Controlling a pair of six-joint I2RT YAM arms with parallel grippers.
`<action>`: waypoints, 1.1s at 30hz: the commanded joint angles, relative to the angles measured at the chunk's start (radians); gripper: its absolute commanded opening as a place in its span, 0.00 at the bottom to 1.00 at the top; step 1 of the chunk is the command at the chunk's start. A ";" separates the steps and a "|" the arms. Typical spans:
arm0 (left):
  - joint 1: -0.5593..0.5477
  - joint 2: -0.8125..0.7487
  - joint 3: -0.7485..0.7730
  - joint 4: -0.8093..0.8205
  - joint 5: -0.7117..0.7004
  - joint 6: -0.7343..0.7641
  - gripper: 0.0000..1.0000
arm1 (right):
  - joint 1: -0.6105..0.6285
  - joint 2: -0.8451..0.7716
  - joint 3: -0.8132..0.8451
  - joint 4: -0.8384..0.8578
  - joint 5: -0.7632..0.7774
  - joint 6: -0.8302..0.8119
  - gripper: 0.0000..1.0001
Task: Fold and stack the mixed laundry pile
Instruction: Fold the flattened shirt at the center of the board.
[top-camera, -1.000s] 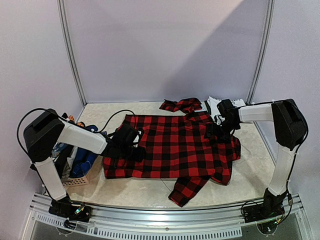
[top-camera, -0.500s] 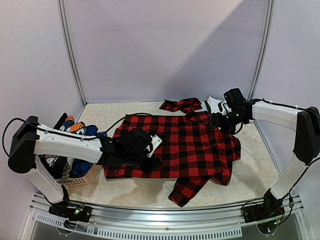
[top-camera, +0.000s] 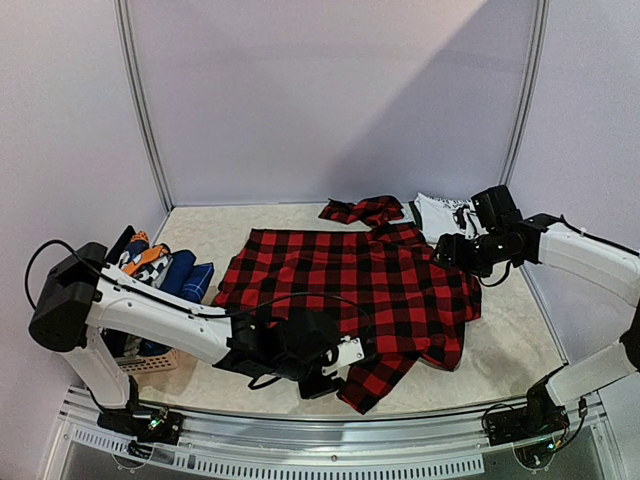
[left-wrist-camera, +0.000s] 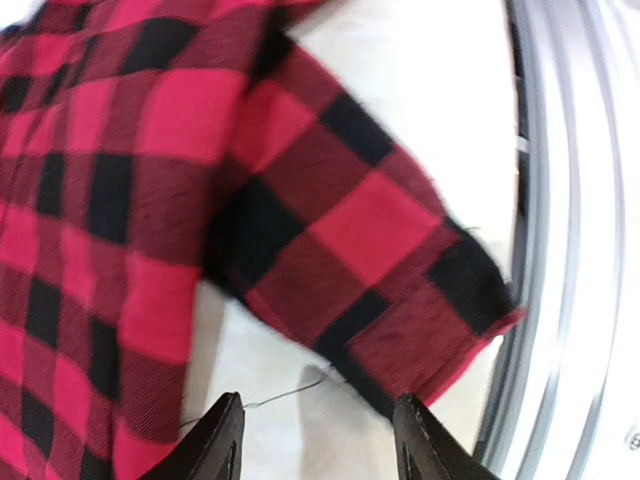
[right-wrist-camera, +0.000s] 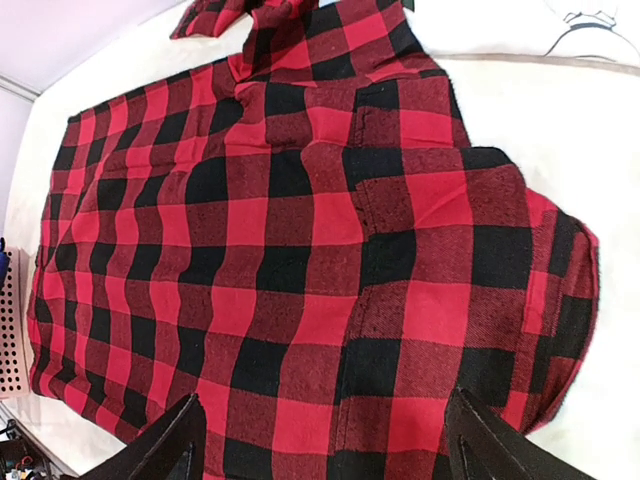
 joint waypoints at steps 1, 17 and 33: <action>-0.030 0.056 0.056 -0.020 0.049 0.078 0.52 | 0.008 -0.061 -0.046 0.009 0.047 -0.004 0.83; -0.032 0.132 0.097 -0.055 0.144 0.089 0.52 | 0.007 -0.100 -0.091 0.034 0.043 0.001 0.84; -0.032 0.157 0.086 -0.046 0.133 0.065 0.09 | 0.008 -0.113 -0.099 0.032 0.032 0.004 0.84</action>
